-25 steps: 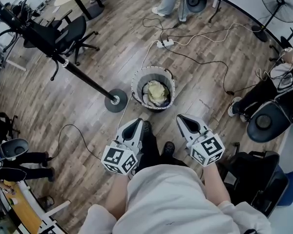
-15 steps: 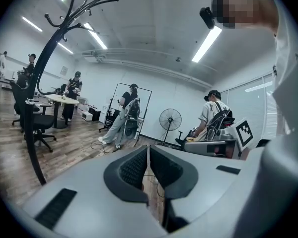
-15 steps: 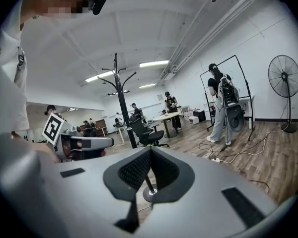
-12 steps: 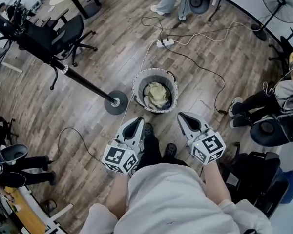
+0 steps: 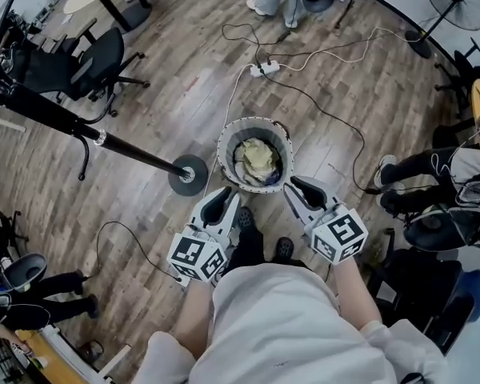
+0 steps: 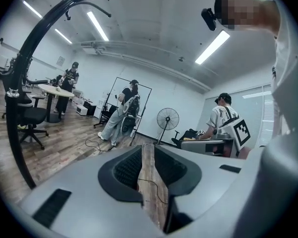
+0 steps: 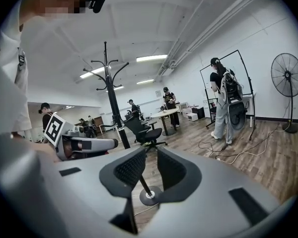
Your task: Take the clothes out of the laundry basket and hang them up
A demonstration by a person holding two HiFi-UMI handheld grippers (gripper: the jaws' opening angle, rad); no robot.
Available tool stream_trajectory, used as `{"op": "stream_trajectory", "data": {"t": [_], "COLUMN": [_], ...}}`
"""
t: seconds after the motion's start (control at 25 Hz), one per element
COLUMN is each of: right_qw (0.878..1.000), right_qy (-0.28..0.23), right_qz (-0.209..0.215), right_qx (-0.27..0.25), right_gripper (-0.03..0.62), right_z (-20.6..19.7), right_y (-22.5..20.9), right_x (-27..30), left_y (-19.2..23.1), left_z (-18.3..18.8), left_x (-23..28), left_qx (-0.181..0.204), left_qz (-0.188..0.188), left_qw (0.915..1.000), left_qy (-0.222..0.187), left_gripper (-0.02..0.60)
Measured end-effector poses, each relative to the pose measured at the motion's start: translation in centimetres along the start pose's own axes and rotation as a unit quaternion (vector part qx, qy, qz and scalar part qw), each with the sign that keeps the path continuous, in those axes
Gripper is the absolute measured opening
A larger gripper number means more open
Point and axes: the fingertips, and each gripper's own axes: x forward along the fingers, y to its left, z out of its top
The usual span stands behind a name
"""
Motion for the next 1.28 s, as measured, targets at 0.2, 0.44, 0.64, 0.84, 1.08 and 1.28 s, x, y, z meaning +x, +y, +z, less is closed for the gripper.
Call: {"op": "stream_trajectory", "data": {"t": [0.2,0.44,0.64,0.84,1.08,1.28], "right_qw": [1.000,0.999,0.998,0.997,0.995,0.994], "right_qy": [0.008,0.017,0.027,0.049,0.077,0.102], "right_qz": [-0.012,-0.035,-0.052,-0.061,-0.060,-0.037], "right_qx": [-0.010,-0.014,-0.014,-0.006,0.006,0.011], "right_gripper": [0.099,0.127,0.146,0.152,0.153,0.153], "right_z": [1.0,1.8,1.5,-0.2,-1.8,-2.7], "right_y": [-1.2,-2.3,-2.5,-2.4,-3.6,-4.2], "right_x": [2.5,4.6,6.4,6.8,7.4,8.0], "left_y": [2.9,5.3,7.2,7.8,7.6,6.6], "left_z": [0.8,2.1,2.1,0.8,-0.1,-2.0], "left_x": [1.9,3.0,3.5,3.8,4.6,5.8], "left_qx": [0.005,0.017,0.021,0.025,0.024,0.005], "left_qz": [-0.010,-0.026,-0.042,-0.055,-0.057,-0.050], "left_qw": [0.9999,0.9995,0.9988,0.9975,0.9968,0.9962], "left_qy": [0.002,0.002,0.014,0.037,0.050,0.071], "left_gripper": [0.085,0.108,0.120,0.130,0.138,0.147]}}
